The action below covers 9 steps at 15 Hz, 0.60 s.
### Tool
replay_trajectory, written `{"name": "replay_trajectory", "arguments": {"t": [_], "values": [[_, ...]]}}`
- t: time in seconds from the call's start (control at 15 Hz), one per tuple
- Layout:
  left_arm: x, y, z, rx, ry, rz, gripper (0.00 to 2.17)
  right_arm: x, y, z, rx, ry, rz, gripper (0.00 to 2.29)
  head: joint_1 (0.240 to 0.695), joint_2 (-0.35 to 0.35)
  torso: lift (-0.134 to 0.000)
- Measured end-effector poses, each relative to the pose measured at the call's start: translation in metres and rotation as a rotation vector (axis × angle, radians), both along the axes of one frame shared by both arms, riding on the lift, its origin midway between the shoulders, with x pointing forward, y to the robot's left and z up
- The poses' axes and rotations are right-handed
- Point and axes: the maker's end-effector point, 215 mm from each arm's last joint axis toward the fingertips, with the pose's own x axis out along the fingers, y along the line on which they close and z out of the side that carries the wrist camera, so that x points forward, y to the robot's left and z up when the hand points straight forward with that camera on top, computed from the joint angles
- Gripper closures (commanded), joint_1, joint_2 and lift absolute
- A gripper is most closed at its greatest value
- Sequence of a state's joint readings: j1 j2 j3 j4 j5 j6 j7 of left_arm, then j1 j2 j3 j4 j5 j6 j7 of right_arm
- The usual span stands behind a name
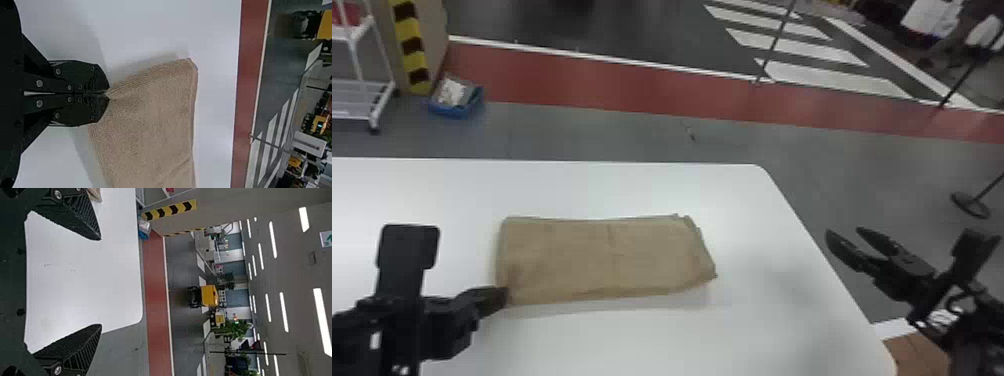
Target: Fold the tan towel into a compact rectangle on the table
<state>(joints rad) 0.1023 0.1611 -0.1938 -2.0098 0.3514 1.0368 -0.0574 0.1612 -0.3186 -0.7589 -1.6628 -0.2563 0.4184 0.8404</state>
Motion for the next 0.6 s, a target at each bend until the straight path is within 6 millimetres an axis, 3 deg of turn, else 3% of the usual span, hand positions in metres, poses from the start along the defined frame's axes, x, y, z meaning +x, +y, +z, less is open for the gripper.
{"name": "replay_trajectory", "arguments": {"t": [0.07, 0.13, 0.2, 0.33, 0.6], "values": [[-0.005, 0.014, 0.001, 0.006, 0.004, 0.019, 1.7, 0.002, 0.004, -0.002, 0.003, 0.003, 0.005, 0.09, 0.695, -0.35, -0.124], [-0.008, 0.025, 0.003, 0.008, 0.004, 0.035, 1.56, 0.003, 0.009, -0.004, 0.01, 0.005, 0.009, 0.09, 0.695, -0.35, -0.124], [-0.009, 0.031, 0.004, 0.007, 0.004, 0.043, 1.21, 0.005, 0.013, -0.006, 0.019, 0.009, 0.013, 0.09, 0.695, -0.35, -0.124], [-0.01, 0.032, 0.008, -0.015, -0.003, 0.03, 0.06, 0.009, 0.028, -0.009, 0.045, 0.018, 0.027, 0.1, 0.695, -0.35, -0.124], [0.004, 0.027, 0.038, -0.066, -0.11, 0.026, 0.03, 0.024, 0.066, -0.009, 0.103, 0.063, 0.035, 0.21, 0.695, -0.35, -0.124]]}}
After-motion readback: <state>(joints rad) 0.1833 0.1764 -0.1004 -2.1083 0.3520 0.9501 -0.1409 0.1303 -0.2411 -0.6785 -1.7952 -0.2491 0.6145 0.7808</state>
